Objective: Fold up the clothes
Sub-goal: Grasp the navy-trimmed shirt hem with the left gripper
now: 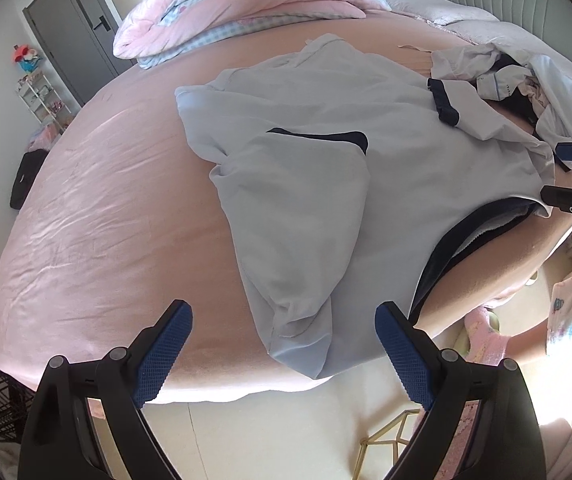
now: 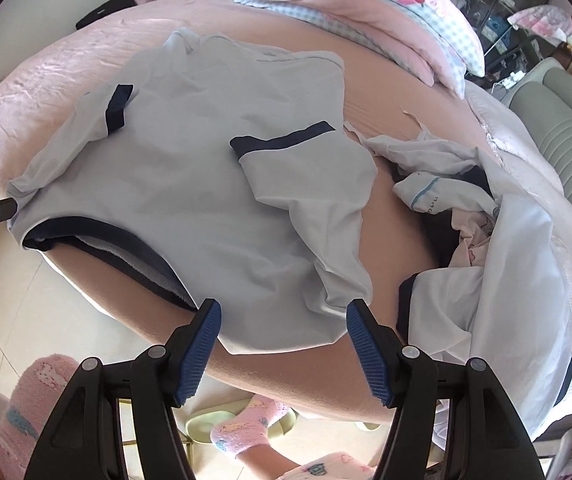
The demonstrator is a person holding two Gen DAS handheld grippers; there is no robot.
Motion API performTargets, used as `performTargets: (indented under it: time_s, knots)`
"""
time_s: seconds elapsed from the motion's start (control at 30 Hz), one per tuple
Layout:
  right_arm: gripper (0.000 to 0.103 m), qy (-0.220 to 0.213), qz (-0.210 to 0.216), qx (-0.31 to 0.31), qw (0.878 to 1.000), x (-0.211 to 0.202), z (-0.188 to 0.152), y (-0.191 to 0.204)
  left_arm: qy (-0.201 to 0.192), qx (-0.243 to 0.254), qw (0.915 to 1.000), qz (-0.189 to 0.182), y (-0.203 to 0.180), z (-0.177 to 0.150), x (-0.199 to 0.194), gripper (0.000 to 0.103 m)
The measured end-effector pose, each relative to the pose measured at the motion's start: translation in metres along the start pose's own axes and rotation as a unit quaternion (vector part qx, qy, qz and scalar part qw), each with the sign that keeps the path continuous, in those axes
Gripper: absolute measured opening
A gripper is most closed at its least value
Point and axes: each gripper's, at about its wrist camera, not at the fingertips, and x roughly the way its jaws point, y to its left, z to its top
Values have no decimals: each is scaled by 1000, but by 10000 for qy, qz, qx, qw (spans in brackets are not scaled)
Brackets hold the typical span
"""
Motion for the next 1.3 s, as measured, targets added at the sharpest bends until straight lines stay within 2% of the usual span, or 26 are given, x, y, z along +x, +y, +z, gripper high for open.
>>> performTargets:
  time_s: [0.13, 0.23, 0.43, 0.6, 0.73, 0.83, 0.97, 1.13, 1.3]
  knots:
    - [65, -162, -373, -732, 9965, -5, 3, 26, 70, 247, 9997, -22, -7, -2, 2, 93]
    - [65, -452, -546, -1440, 9870, -7, 4, 54, 16, 557, 9984, -31, -13, -7, -1, 93]
    - [65, -882, -1086, -2837, 9487, -1, 1, 108, -177, 1421, 9896, 94, -20, -21, -7, 93]
    - [65, -1052, -950, -3395, 9299, 0, -5, 138, -194, 1846, 9826, -1, -19, -34, -5, 93]
    - [65, -1242, -1109, -3853, 9076, 2, -14, 160, -173, 2071, 9781, 114, -18, -46, 0, 93]
    - [65, -1335, -1149, -3935, 9023, 4, -10, 168, -143, 2142, 9763, 263, -15, -53, 7, 93]
    - [65, -1454, -1198, -4038, 8952, 6, -5, 179, -305, 1982, 9794, 250, -9, -53, 12, 93]
    - [65, -1473, -1221, -4025, 8952, 8, 1, 182, -495, 1877, 9803, 360, -5, -48, 20, 93]
    - [65, -1429, -1247, -4003, 8966, 8, 0, 181, -652, 2125, 9742, 391, -8, -50, 26, 93]
